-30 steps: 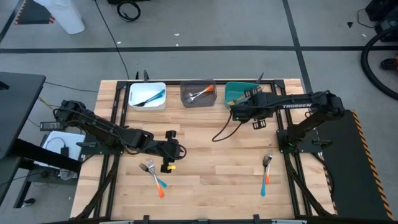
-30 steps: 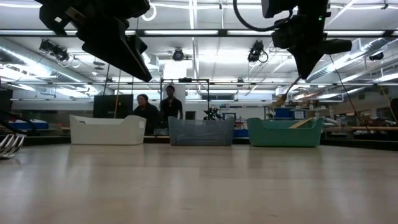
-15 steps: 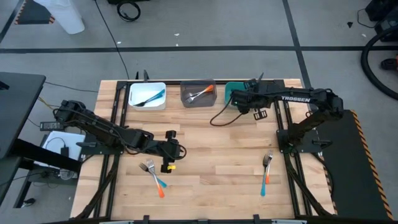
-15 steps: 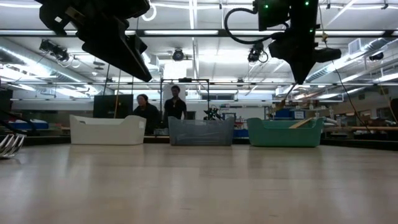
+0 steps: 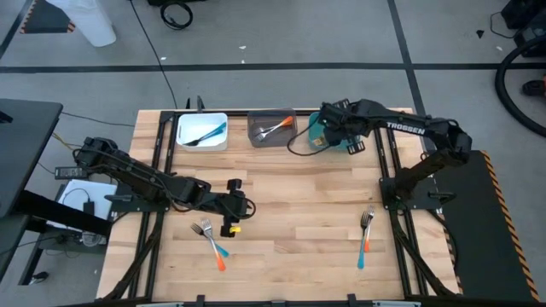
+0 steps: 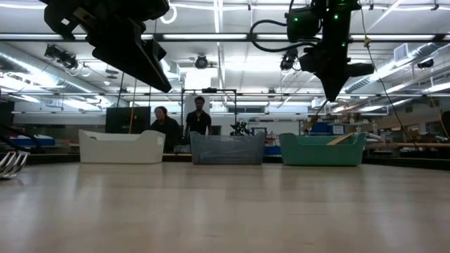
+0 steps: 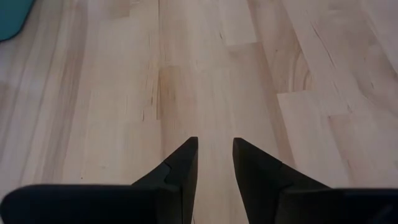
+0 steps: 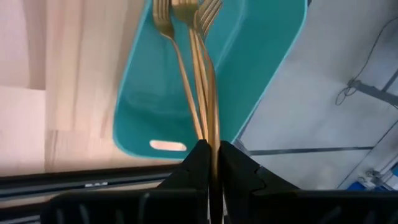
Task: Sort silverware by color (type)
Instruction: Put the gold fork into the green bin
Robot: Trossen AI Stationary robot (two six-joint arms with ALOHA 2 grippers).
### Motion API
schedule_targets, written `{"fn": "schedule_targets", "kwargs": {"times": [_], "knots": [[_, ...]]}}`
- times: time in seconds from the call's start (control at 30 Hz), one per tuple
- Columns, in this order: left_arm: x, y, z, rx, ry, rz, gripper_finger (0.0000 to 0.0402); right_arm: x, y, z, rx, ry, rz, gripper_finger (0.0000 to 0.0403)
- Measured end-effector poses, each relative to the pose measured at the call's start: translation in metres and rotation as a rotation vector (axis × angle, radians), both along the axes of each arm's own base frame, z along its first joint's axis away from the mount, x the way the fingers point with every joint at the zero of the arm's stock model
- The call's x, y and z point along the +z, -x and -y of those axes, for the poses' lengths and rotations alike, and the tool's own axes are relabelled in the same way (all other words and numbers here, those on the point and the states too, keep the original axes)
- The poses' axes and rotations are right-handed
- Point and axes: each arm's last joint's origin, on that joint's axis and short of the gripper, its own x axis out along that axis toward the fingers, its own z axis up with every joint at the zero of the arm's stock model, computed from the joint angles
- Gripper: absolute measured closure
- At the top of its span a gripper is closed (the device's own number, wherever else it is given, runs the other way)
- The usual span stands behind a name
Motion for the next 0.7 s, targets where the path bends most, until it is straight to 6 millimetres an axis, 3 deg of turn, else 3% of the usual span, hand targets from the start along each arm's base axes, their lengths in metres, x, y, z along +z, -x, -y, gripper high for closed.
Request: {"fn": "schedule_targets", "kwargs": {"times": [0.37, 0.7], "knots": [[0.0, 0.0, 0.0, 0.0, 0.0, 0.0, 0.0292, 0.001, 0.004, 0.027, -0.029, -0.033, 0.121, 0.0371], [0.0, 0.0, 0.0, 0.0, 0.0, -0.002, 0.0292, -0.001, 0.011, 0.037, -0.057, -0.131, 0.189, 0.0371]]}}
